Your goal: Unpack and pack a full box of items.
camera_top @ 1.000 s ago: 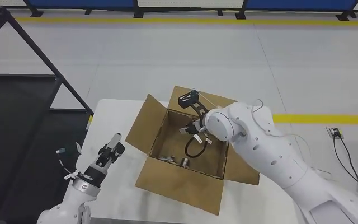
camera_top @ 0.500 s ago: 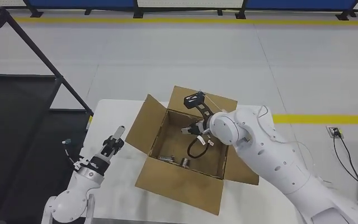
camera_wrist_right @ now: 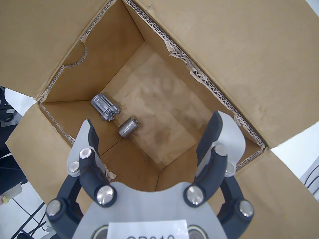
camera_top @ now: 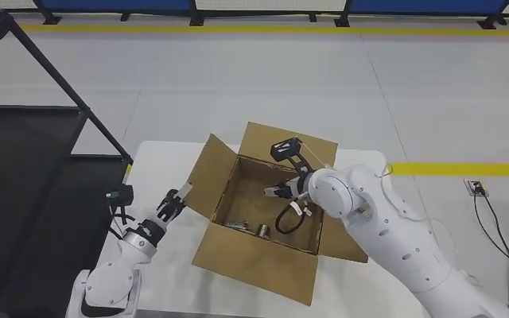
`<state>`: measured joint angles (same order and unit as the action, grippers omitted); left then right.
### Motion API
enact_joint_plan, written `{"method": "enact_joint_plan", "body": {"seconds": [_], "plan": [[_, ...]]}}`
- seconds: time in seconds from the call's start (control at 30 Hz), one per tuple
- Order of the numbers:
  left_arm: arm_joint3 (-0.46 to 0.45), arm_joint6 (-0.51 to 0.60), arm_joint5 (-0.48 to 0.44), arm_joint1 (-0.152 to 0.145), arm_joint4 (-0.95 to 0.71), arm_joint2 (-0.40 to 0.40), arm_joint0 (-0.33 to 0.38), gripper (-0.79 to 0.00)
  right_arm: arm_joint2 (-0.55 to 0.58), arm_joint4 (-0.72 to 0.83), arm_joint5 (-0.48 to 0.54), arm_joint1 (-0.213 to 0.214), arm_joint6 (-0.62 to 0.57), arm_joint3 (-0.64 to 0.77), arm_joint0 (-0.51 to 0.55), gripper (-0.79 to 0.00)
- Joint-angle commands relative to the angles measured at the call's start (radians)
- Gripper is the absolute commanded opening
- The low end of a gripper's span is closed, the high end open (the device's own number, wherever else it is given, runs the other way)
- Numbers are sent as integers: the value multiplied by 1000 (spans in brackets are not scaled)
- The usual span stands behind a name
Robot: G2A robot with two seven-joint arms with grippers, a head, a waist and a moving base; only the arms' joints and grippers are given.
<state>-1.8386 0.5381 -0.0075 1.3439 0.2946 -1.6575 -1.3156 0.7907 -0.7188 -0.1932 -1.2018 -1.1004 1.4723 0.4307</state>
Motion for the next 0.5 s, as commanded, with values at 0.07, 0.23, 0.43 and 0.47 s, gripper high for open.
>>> {"method": "enact_joint_plan", "body": {"seconds": [0.07, 0.23, 0.43, 0.47], "plan": [[-5, -6, 3, -4, 2, 5, -9, -785, 11, -3, 18, 0, 1, -3, 6, 0], [-19, -23, 3, -8, -7, 3, -30, -785, 22, -3, 40, -3, -6, -15, 5, 0], [-55, -52, 1, -10, -17, 9, -77, -785, 15, -3, 38, -14, -15, -56, -17, 0], [-62, -57, -1, -11, -18, 9, -87, -785, 12, -1, 44, -17, -16, -65, -23, 0]]}}
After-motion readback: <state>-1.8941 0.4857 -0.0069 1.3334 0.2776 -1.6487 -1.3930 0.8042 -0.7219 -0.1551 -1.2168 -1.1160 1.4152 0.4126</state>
